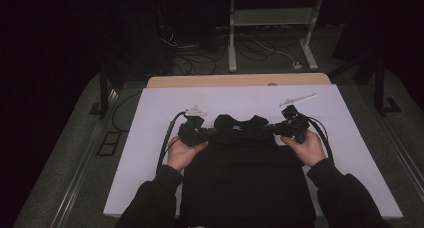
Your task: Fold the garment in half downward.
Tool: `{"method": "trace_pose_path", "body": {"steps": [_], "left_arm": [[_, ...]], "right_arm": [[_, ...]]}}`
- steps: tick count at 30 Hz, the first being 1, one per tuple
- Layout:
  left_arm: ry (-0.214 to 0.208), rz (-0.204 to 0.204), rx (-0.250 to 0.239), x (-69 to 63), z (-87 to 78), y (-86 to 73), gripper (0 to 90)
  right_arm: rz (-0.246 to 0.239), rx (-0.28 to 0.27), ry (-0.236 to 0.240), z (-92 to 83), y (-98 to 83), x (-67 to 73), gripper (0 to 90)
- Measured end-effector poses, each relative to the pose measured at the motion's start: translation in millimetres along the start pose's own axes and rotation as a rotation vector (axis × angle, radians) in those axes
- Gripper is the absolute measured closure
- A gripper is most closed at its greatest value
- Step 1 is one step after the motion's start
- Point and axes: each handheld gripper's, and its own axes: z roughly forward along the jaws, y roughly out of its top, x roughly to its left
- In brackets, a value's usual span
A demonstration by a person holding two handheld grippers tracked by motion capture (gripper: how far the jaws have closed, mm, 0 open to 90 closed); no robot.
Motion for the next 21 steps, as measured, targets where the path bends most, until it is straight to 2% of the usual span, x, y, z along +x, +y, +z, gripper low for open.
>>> {"method": "trace_pose_path", "body": {"steps": [3,6,8,11,21], "left_arm": [[-0.009,-0.005,-0.022,-2.5,-7.7,-3.2,83.0],[-0.015,-0.001,-0.019,-4.4,-12.3,-5.3,83.0],[-0.028,-0.017,-0.028,-5.8,-15.1,-7.5,83.1],[-0.015,-0.015,-0.024,-10.8,-17.0,-11.2,83.0],[-0.043,-0.022,-0.028,-26.2,-28.0,-23.8,83.0]], "right_arm": [[-0.011,-0.011,0.006,-5.0,-2.3,4.2,85.9],[-0.016,-0.005,0.020,-7.9,-6.6,7.0,86.0],[-0.016,-0.001,0.015,-8.1,-7.7,7.9,85.9],[-0.018,0.001,0.016,-9.4,-10.1,10.5,86.0],[-0.058,-0.005,0.026,-19.8,-22.0,33.2,86.0]]}}
